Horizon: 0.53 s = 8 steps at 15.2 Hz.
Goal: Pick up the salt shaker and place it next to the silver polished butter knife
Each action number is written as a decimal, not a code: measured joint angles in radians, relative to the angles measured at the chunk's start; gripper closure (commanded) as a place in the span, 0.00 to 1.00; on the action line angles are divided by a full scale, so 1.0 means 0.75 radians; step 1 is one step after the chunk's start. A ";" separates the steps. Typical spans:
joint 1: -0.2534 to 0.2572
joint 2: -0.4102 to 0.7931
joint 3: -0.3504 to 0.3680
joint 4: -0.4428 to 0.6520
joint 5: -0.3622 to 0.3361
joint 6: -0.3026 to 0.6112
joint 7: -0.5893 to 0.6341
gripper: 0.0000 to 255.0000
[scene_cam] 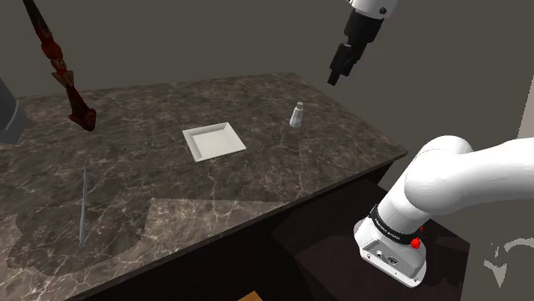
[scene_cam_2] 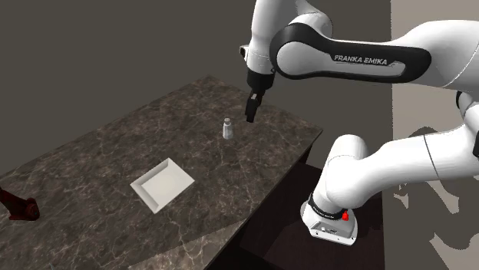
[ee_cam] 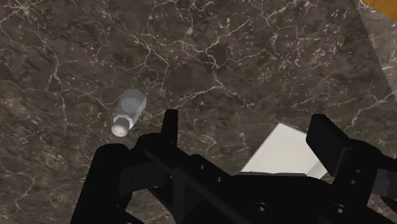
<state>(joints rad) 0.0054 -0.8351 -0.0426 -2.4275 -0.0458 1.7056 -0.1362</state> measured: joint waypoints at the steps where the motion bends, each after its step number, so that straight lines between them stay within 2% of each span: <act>1: 0.000 0.000 0.000 0.000 0.000 0.000 0.000 0.00; 3: -0.012 0.025 -0.019 -0.023 -0.003 0.057 0.001 0.00; 8: -0.050 0.145 -0.087 -0.110 -0.002 0.302 0.010 0.00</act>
<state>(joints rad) -0.0319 -0.7265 -0.1081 -2.5100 -0.0470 1.9318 -0.1287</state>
